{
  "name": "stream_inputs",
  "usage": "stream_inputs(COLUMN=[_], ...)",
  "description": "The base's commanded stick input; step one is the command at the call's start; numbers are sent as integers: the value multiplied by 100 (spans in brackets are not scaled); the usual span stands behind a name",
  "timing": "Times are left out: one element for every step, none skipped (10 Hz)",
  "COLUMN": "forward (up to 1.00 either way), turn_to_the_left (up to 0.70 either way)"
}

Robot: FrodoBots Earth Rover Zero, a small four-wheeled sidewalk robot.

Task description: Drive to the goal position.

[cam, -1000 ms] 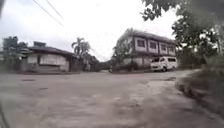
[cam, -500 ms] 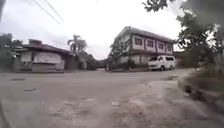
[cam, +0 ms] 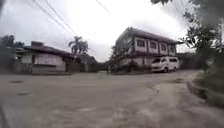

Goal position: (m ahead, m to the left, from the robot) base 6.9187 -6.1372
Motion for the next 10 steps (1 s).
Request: stream_inputs(forward=[70,70,70,70,70,70,70,70,70,70], turn_to_the_left=[-35,-35,-35,-35,-35,-35,-35,-35,-35,-35])
